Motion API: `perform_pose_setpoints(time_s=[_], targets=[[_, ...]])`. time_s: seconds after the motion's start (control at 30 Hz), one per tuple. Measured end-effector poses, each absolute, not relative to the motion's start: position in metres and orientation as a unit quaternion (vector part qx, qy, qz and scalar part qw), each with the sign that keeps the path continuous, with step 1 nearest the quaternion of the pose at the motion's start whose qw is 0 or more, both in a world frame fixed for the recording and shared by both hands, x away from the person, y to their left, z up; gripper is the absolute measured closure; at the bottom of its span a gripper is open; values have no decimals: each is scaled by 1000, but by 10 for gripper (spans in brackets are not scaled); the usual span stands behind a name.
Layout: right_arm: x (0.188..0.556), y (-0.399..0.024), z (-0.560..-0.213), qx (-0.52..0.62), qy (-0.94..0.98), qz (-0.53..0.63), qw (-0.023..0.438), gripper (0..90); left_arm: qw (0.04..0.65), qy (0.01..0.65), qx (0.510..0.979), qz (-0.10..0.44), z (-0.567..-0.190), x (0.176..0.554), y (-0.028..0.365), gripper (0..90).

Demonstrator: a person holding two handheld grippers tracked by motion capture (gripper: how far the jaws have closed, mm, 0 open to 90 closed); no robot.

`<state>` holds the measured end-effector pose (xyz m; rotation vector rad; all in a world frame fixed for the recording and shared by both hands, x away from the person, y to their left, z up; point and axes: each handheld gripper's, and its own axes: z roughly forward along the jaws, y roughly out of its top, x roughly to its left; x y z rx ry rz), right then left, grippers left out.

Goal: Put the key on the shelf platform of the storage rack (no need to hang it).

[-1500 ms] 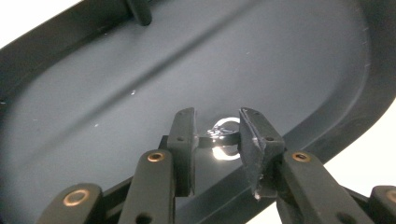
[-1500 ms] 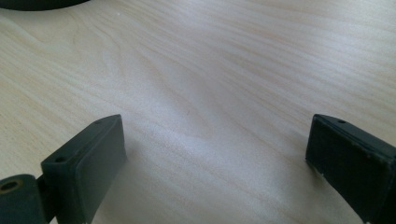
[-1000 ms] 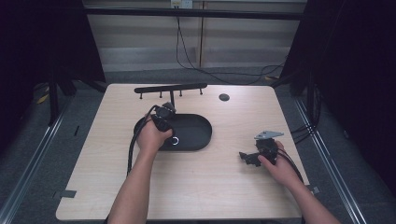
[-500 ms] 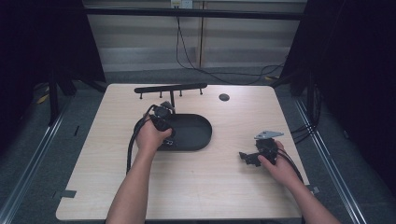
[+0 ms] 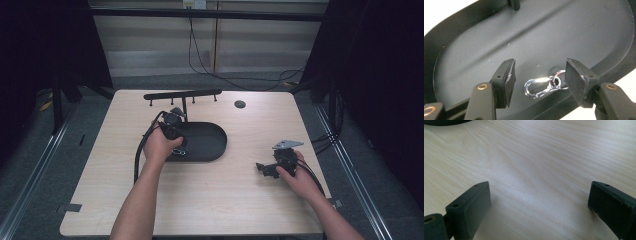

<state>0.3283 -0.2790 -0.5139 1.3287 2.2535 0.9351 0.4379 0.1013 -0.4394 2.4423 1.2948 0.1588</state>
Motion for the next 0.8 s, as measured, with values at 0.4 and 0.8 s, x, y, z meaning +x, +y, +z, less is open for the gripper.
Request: perform_pose_setpoints(time_s=[0.4,0.8], targets=[[328,-279,-514,470,798,331,181,41,182,457,870,46,-433,435,106,404],[328,-279,-514,471,798,331,180,41,183,453,872,38,-429,431,107,375]])
